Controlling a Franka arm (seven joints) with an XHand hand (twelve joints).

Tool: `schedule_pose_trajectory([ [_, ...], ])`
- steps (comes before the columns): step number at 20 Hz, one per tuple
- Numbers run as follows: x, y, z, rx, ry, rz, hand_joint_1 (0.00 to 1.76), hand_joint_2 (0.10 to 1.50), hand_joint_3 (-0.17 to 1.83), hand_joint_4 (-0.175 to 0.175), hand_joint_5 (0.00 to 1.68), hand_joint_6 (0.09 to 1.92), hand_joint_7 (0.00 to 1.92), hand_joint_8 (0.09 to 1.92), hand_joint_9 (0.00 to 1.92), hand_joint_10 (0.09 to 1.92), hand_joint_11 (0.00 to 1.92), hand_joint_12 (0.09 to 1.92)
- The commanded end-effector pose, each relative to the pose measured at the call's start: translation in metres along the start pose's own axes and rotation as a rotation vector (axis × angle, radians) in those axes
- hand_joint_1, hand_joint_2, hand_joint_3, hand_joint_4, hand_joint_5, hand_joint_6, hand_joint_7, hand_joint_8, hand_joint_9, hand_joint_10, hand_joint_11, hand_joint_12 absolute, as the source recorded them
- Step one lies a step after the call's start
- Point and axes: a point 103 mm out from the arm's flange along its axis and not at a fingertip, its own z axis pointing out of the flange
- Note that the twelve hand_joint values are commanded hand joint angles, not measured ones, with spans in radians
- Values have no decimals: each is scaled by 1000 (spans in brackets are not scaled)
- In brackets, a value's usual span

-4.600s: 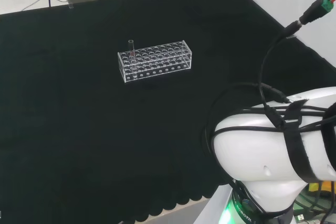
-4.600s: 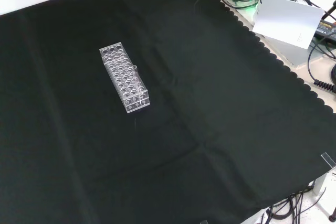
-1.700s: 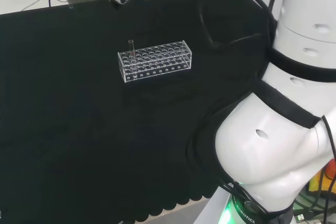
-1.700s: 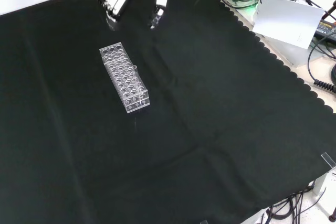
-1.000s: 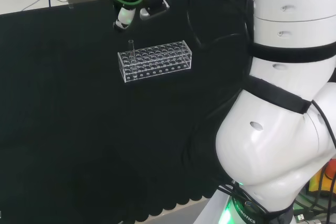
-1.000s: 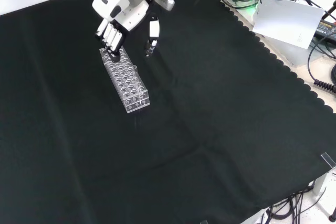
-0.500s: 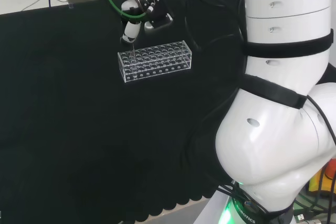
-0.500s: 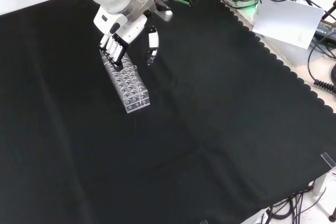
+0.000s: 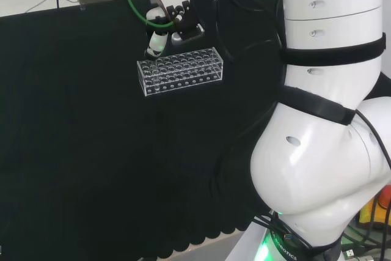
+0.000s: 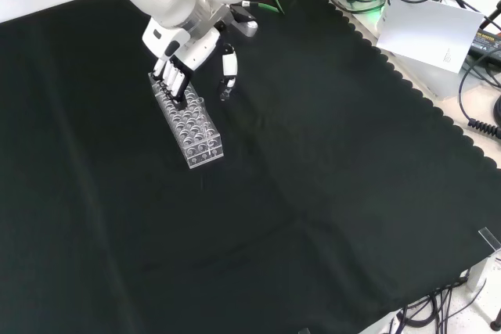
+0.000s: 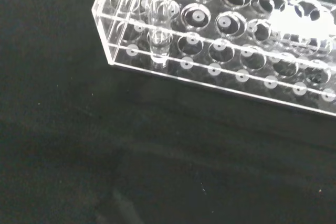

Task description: Pick up the test tube.

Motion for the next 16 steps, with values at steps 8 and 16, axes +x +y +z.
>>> schedule_pose_trajectory([
  [8, 12, 10, 17, -3, 24, 29, 847, 738, 518, -162, 496, 756, 807, 885, 674, 837, 363, 1504],
  [16, 10, 15, 15, -18, 25, 32, 881, 734, 532, -165, 554, 789, 866, 876, 728, 812, 394, 1492],
])
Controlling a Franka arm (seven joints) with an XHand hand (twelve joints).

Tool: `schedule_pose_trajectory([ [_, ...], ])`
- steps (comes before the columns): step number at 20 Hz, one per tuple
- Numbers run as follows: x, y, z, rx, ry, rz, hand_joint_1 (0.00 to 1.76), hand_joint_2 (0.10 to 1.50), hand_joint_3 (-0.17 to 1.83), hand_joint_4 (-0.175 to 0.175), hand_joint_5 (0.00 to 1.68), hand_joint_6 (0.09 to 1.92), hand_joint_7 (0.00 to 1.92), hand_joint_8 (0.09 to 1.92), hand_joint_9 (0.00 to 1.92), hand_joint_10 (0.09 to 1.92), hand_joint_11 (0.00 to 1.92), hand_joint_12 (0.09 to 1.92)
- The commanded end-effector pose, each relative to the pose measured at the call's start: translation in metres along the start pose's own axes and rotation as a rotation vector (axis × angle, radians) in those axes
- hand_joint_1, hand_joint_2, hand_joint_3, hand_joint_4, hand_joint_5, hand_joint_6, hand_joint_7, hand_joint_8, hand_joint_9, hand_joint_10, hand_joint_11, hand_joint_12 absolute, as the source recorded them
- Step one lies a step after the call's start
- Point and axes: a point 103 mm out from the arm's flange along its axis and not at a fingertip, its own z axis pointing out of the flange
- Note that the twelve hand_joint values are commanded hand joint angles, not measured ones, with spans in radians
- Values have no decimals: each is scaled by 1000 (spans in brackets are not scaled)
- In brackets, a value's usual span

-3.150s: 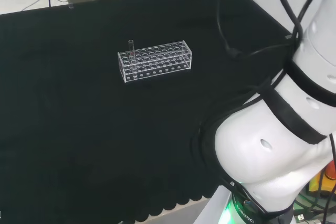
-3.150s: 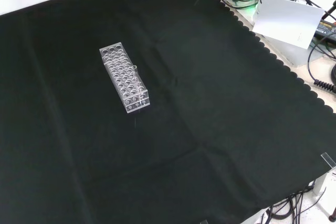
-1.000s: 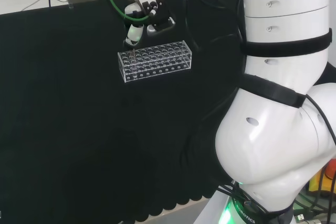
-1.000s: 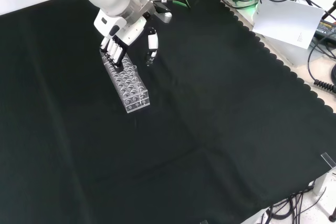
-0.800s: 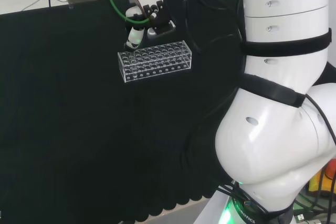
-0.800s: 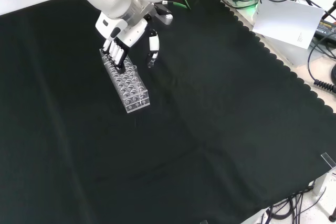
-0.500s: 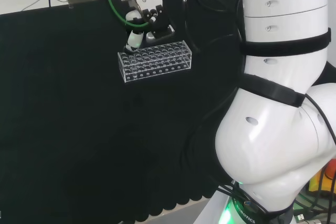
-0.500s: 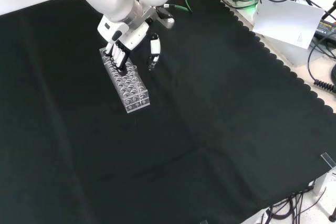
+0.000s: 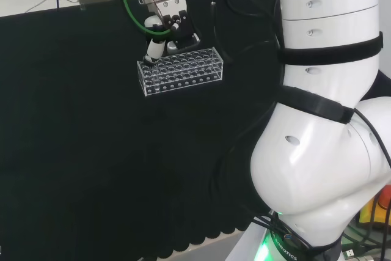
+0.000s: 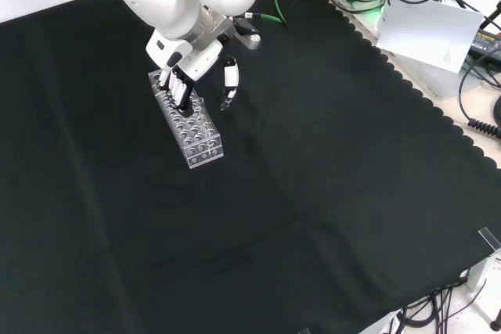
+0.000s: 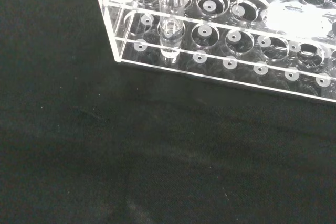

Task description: Pick up the test tube.

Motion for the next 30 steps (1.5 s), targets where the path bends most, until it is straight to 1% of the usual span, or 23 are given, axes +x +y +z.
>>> schedule_pose_trajectory([
  [1, 0, 4, -1, -12, 1, 4, 887, 732, 536, -166, 564, 791, 881, 871, 741, 806, 402, 1487],
  [3, 1, 6, -2, -21, 6, 8, 903, 728, 544, -169, 596, 793, 915, 862, 767, 792, 415, 1480],
  [10, 9, 11, -9, -71, -20, -3, 989, 704, 589, -175, 795, 733, 1094, 801, 890, 724, 502, 1433],
  [14, 12, 13, -11, -77, -37, -4, 1044, 685, 629, -175, 936, 667, 1199, 742, 975, 682, 553, 1405],
  [15, 13, 14, -11, -82, -40, -5, 1079, 764, 520, -140, 994, 736, 1223, 732, 998, 677, 562, 1405],
  [16, 14, 14, -12, -85, -42, -7, 1112, 844, 391, -124, 1044, 773, 1254, 713, 1027, 666, 574, 1402],
  [18, 16, 15, -14, -94, -48, -9, 1155, 935, 217, -136, 1112, 764, 1312, 669, 1087, 629, 602, 1387],
  [19, 17, 15, -15, -101, -48, -9, 1211, 932, 194, -152, 1139, 678, 1324, 651, 1120, 609, 621, 1370],
  [21, 18, 16, -16, -118, -49, -8, 1280, 867, 282, -169, 1174, 570, 1342, 629, 1172, 556, 642, 1351],
  [23, 19, 16, -19, -146, -47, -8, 1309, 736, 499, -175, 1238, 482, 1374, 643, 1277, 523, 714, 1299],
  [25, 19, 17, -21, -152, -45, -8, 1321, 645, 652, -175, 1275, 461, 1396, 659, 1359, 482, 761, 1272],
  [27, 19, 17, -22, -149, -36, -8, 1389, 676, 578, -175, 1266, 486, 1385, 715, 1345, 402, 774, 1259],
  [30, 19, 17, -23, -153, -25, -10, 1425, 658, 585, -175, 1287, 457, 1395, 724, 1392, 289, 794, 1248],
])
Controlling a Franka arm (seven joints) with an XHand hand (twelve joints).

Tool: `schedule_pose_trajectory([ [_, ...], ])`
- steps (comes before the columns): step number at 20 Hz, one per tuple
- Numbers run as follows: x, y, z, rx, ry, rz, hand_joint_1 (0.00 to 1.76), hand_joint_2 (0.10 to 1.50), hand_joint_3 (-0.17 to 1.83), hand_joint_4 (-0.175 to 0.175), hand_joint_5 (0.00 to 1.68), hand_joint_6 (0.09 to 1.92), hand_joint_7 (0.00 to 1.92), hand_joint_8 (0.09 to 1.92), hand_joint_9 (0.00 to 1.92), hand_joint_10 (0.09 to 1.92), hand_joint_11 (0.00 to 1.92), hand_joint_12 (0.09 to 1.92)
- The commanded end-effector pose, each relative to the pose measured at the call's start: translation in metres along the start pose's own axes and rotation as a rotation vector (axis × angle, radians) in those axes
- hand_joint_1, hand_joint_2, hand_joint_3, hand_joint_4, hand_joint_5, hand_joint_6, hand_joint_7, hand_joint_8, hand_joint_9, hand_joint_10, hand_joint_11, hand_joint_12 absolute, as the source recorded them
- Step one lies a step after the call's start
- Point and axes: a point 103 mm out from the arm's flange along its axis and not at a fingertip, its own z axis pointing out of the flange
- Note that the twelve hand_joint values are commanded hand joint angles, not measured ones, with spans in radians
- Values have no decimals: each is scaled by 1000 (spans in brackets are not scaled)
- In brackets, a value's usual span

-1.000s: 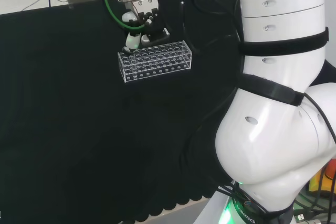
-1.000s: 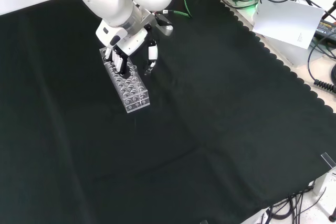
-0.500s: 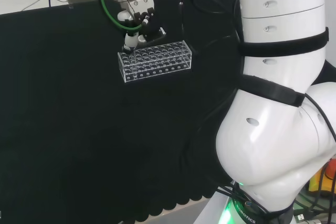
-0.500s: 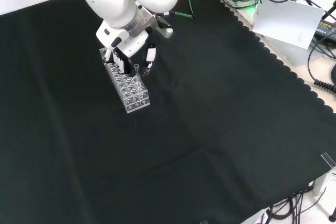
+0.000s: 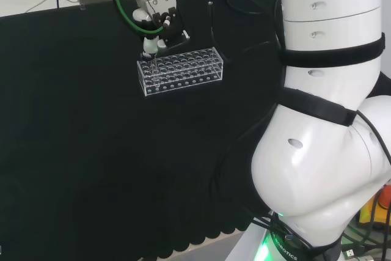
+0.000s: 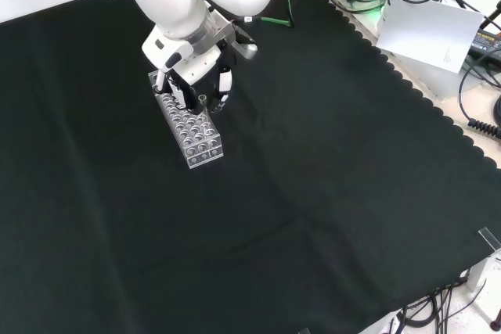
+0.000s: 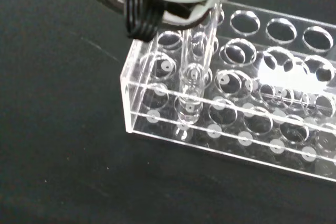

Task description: Pick up the test tube.

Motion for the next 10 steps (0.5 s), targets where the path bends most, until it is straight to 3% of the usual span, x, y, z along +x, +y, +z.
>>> schedule_pose_trajectory([
  [1, 0, -1, -2, -5, 19, -1, 1428, 650, 594, -175, 1293, 450, 1398, 721, 1404, 271, 797, 1247],
  [10, -3, -2, -6, -9, 32, -9, 1434, 625, 628, -175, 1310, 430, 1413, 702, 1435, 232, 804, 1248],
])
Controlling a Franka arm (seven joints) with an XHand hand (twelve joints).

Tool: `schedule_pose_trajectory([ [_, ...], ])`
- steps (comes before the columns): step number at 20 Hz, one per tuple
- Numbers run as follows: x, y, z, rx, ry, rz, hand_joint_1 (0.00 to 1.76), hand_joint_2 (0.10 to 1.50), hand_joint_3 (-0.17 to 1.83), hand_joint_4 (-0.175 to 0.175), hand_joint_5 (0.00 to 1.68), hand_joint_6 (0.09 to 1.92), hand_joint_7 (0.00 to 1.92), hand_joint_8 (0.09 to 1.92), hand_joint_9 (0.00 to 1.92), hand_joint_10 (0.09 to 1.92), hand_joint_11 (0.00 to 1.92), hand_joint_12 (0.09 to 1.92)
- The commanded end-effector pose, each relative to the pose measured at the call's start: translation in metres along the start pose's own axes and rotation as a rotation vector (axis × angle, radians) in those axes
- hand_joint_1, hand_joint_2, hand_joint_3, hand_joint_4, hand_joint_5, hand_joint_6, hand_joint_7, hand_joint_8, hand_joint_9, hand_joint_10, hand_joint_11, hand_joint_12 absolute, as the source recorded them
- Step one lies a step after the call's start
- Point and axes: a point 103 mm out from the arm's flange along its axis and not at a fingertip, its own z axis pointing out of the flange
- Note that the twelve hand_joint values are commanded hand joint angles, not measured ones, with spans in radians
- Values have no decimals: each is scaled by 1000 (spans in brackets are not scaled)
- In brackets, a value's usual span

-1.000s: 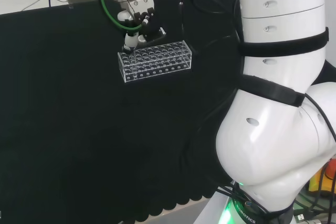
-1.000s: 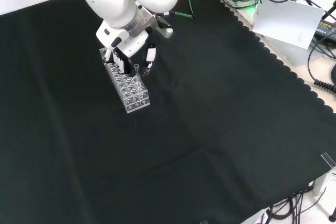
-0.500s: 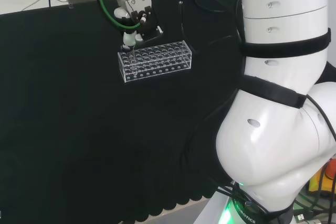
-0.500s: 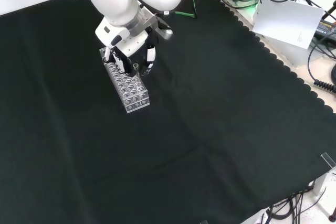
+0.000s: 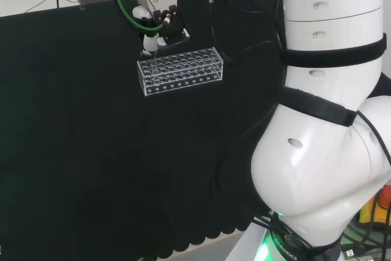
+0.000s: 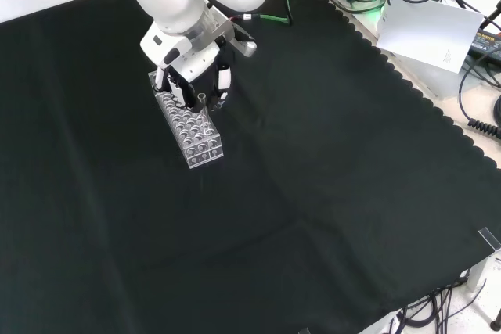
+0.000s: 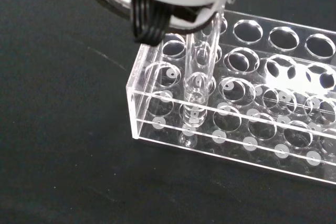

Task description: Pick up the test tube.

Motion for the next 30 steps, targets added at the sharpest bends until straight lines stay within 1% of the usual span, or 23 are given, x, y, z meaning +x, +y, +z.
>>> schedule_pose_trajectory([
  [1, -2, -1, -3, -9, 9, -1, 1434, 620, 634, -175, 1313, 427, 1416, 698, 1441, 225, 805, 1249],
  [3, -2, -1, -7, -16, 8, -3, 1435, 615, 641, -175, 1316, 422, 1419, 693, 1448, 215, 805, 1250],
  [5, -4, -4, -17, -26, 9, -2, 1435, 613, 644, -175, 1318, 420, 1421, 691, 1450, 211, 805, 1250],
  [9, -9, -10, -38, -45, 28, -1, 1435, 612, 645, -175, 1320, 417, 1422, 687, 1453, 207, 805, 1250],
  [14, -13, -15, -56, -65, 45, 7, 1435, 610, 648, -175, 1323, 413, 1424, 684, 1456, 203, 804, 1251],
  [18, -15, -20, -72, -74, 41, -2, 1436, 608, 650, -175, 1325, 410, 1426, 682, 1459, 200, 803, 1252],
  [21, -17, -24, -86, -69, 59, -4, 1436, 607, 651, -175, 1327, 407, 1427, 681, 1460, 197, 803, 1252],
  [23, -18, -28, -95, -80, 63, -9, 1436, 606, 652, -175, 1328, 405, 1428, 679, 1461, 196, 802, 1253],
  [27, -19, -37, -116, -92, 103, -10, 1436, 604, 655, -175, 1331, 401, 1431, 675, 1463, 193, 801, 1254],
  [30, -19, -46, -129, -107, 110, -17, 1436, 603, 656, -175, 1332, 399, 1433, 672, 1464, 190, 800, 1255],
])
